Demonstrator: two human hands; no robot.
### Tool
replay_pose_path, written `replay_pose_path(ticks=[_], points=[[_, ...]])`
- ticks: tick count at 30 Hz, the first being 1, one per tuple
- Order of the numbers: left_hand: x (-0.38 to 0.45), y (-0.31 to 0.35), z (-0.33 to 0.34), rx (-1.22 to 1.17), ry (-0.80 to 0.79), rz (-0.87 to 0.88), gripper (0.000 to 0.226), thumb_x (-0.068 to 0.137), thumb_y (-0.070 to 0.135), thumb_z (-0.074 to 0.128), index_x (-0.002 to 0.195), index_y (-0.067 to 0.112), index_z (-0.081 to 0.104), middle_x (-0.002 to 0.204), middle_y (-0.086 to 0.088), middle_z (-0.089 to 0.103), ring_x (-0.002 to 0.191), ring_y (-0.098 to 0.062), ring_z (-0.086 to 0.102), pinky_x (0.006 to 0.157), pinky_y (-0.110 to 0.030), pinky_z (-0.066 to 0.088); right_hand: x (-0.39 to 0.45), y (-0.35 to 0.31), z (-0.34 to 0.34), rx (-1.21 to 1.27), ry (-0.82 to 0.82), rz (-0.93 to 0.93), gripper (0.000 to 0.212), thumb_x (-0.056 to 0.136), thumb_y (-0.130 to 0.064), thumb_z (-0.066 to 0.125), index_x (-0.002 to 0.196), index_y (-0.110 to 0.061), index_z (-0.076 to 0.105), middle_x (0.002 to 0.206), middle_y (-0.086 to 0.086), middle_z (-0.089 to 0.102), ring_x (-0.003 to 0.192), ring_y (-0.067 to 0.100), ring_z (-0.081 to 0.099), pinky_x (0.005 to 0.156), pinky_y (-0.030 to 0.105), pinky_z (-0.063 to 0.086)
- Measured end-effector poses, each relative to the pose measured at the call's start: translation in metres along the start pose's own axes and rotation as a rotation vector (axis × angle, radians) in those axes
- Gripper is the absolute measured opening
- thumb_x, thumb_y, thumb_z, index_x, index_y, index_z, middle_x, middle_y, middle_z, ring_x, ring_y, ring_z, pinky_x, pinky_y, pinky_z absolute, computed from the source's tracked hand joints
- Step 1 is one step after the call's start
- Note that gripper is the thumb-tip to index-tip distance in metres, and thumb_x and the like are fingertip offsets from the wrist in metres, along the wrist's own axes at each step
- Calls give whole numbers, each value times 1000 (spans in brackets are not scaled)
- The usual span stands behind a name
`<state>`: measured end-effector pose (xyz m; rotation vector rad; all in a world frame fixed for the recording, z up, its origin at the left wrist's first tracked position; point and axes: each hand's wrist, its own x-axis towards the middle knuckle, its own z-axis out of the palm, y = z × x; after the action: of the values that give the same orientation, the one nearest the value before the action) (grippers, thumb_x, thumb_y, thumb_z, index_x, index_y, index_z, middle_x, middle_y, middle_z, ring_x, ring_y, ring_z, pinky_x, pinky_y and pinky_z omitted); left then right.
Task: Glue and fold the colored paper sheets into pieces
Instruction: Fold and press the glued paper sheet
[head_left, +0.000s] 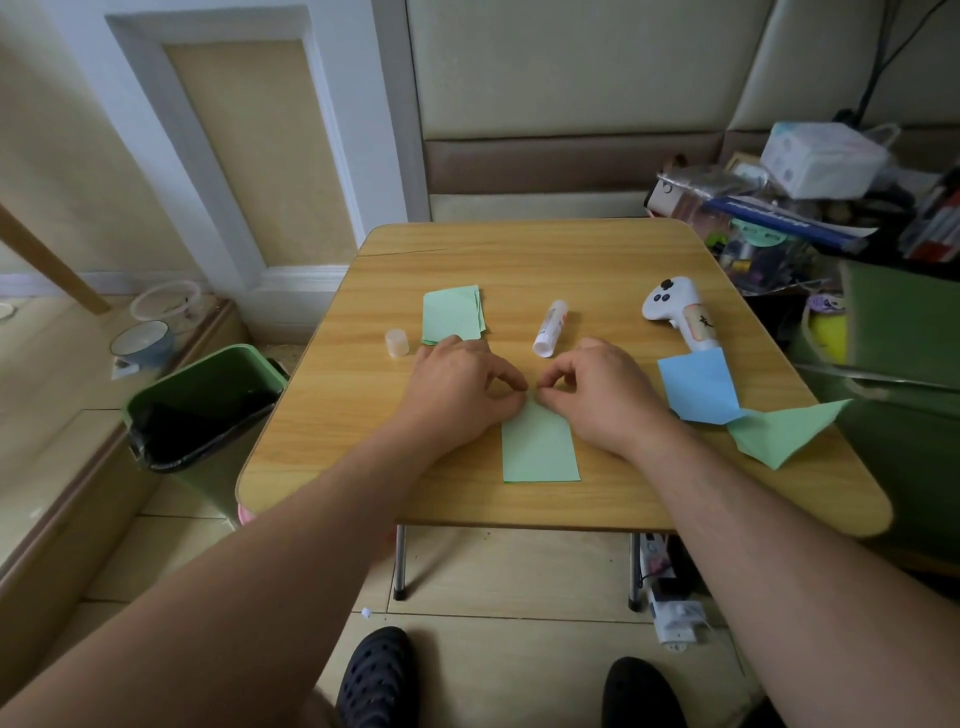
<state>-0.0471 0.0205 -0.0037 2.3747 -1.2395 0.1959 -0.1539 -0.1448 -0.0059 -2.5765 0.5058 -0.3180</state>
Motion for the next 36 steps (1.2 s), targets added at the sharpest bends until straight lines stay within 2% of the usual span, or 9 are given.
replay_pose_path(ticks=[6, 11, 14, 22, 25, 29, 33, 36], points=[[2, 0, 3, 18, -4, -8, 15, 86, 50, 68, 98, 46, 77, 71, 15, 46, 86, -14, 48, 78, -35, 35, 2, 0, 3, -10, -3, -3, 11, 90, -48, 74, 86, -38, 73, 94, -12, 49, 100, 19, 55, 88, 44, 52], [1, -5, 0, 8, -18, -22, 14, 87, 49, 68, 95, 45, 77, 72, 15, 51, 86, -16, 50, 84, -40, 45, 3, 8, -3, 4, 5, 27, 15, 88, -42, 78, 76, -42, 68, 97, -12, 54, 102, 18, 56, 88, 40, 51], [1, -5, 1, 10, -18, -32, 14, 88, 49, 67, 96, 45, 78, 74, 15, 53, 88, -16, 51, 85, -42, 46, 3, 9, -3, 6, 7, 31, 20, 88, -42, 78, 72, -43, 65, 95, -12, 53, 103, 18, 55, 87, 39, 50], [8, 4, 8, 16, -23, -60, 19, 87, 50, 64, 100, 47, 77, 77, 14, 54, 94, -18, 52, 83, -38, 41, 6, -4, 5, -25, 37, 33, 8, 92, -45, 71, 90, -38, 74, 97, -10, 51, 106, 22, 57, 86, 40, 50], [9, 4, 8, 2, -20, -85, 17, 86, 52, 65, 97, 47, 78, 74, 16, 52, 94, -18, 53, 86, -39, 43, 5, -2, 4, -9, 41, 48, 9, 91, -46, 72, 86, -39, 73, 96, -11, 51, 105, 21, 57, 86, 40, 51], [8, 3, 6, -4, -19, -106, 16, 87, 50, 66, 94, 45, 79, 76, 16, 58, 93, -18, 53, 89, -42, 46, 5, 2, 0, -14, 47, 80, 12, 88, -45, 74, 79, -39, 72, 93, -14, 53, 102, 19, 58, 86, 40, 52], [7, -4, 3, -35, -11, -124, 11, 86, 48, 69, 90, 44, 79, 70, 17, 55, 90, -19, 53, 87, -42, 49, 4, 8, -5, 6, 62, 99, 9, 89, -41, 76, 81, -38, 73, 87, -17, 48, 102, 17, 58, 83, 35, 50], [5, -8, 0, -47, -15, -144, 9, 86, 47, 71, 90, 44, 79, 68, 20, 51, 92, -19, 53, 85, -39, 47, 3, 11, -8, 2, 62, 110, 7, 89, -40, 75, 84, -36, 75, 88, -17, 50, 102, 17, 59, 88, 38, 52]])
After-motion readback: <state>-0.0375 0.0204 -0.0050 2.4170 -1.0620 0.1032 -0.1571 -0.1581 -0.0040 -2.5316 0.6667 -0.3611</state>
